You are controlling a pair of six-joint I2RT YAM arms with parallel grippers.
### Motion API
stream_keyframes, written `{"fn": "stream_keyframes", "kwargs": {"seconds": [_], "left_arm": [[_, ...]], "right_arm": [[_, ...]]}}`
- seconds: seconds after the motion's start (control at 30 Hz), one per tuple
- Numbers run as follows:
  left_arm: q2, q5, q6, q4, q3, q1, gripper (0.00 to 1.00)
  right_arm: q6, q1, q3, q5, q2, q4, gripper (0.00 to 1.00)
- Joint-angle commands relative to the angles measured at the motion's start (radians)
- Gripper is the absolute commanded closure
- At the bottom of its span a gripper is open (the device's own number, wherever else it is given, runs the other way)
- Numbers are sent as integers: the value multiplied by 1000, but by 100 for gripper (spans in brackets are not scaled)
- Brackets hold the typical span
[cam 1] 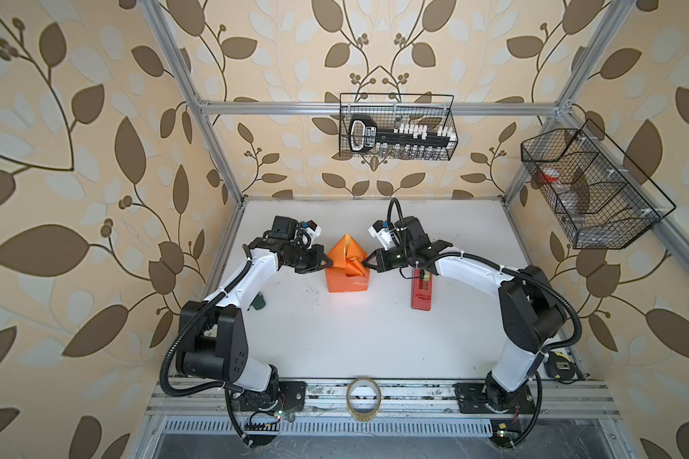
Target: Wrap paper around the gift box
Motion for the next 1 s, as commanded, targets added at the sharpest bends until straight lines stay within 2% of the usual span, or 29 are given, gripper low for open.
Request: {"fn": "stream_keyframes", "kwargs": {"seconds": [0.0, 0.23, 0.43, 0.77, 0.97], "left_arm": [[-30, 0, -25, 17, -1, -4, 100], [-22, 20, -25, -20, 76, -5, 100], [33, 38, -38, 17, 52, -24, 100], [61, -45, -14, 26, 3, -49, 100], [53, -48, -4, 10, 21, -49, 100]], "right_arm": [[-10, 11, -40, 33, 30, -65, 100], [-9, 13, -51, 34, 25, -63, 100], [-9, 20, -44, 30, 23, -65, 100], [-58, 39, 42, 16, 19, -124, 100], [-62, 48, 80, -5, 7, -138, 100]]}}
